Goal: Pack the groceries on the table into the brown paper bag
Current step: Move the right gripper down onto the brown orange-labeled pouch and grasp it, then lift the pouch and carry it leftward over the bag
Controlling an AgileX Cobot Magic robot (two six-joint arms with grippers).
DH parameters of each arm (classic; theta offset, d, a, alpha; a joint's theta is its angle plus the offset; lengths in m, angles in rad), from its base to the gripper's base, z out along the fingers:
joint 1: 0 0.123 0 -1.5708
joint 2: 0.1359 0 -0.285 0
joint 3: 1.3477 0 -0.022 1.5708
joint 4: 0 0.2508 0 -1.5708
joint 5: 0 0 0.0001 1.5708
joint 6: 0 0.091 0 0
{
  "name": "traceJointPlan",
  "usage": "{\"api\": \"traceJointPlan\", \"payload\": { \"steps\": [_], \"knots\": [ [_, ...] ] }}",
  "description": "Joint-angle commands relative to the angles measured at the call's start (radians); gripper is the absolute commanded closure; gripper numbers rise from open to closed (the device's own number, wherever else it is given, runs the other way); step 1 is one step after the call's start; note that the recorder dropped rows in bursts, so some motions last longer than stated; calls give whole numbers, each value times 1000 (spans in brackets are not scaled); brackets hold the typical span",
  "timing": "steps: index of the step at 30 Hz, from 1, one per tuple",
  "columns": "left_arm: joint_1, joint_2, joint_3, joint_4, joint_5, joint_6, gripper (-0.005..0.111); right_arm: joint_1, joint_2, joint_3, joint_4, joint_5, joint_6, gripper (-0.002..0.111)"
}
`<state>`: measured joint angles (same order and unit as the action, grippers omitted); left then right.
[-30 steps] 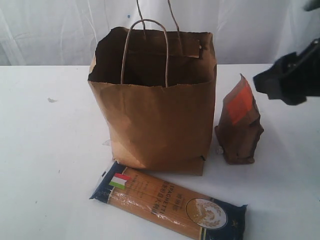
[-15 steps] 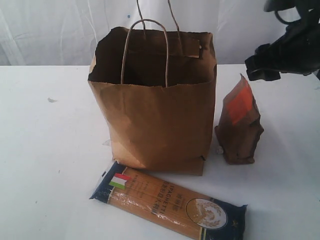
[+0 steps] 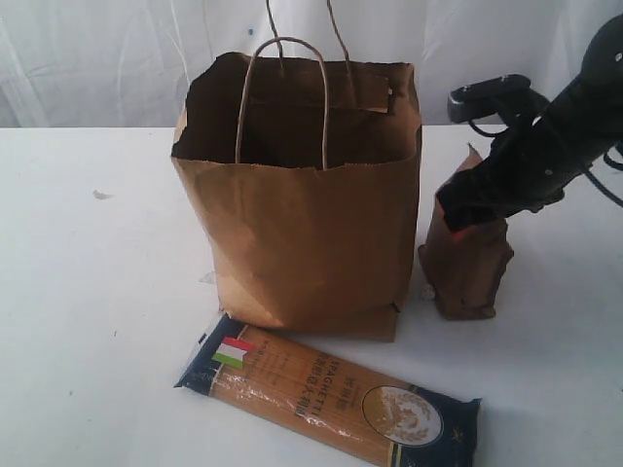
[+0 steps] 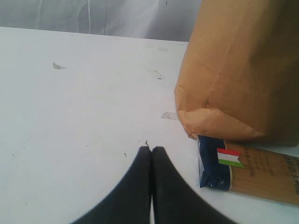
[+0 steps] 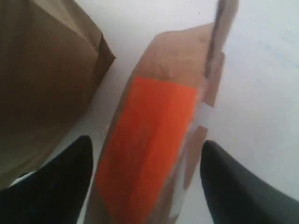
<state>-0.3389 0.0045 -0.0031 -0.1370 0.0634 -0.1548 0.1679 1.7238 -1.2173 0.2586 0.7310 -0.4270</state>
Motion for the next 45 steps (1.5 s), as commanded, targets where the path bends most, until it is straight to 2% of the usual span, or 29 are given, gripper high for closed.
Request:
{"api": "traceJointPlan", "payload": {
  "steps": [1, 12, 15, 17, 22, 23, 31, 45],
  "knots": [
    [1, -5, 3, -11, -3, -2, 107, -10, 38, -7, 47, -35, -47, 47],
    [1, -5, 3, -11, -3, -2, 107, -10, 113, -7, 40, -57, -47, 47],
    [1, -5, 3, -11, -3, -2, 107, -10, 121, -7, 37, -58, -47, 50],
    [1, -5, 3, -11, -3, -2, 107, -10, 121, -7, 37, -50, -45, 60],
    [1, -5, 3, -11, -3, -2, 107, -10, 119, -7, 37, -41, -43, 106],
    [1, -5, 3, -11, -3, -2, 107, -10, 113, -7, 37, -46, -36, 108],
    [1, -5, 3, -11, -3, -2, 107, -10, -25, -7, 37, -64, -34, 108],
    [1, -5, 3, -11, -3, -2, 107, -10, -305, -9, -13, 32, -29, 108]
  ]
}}
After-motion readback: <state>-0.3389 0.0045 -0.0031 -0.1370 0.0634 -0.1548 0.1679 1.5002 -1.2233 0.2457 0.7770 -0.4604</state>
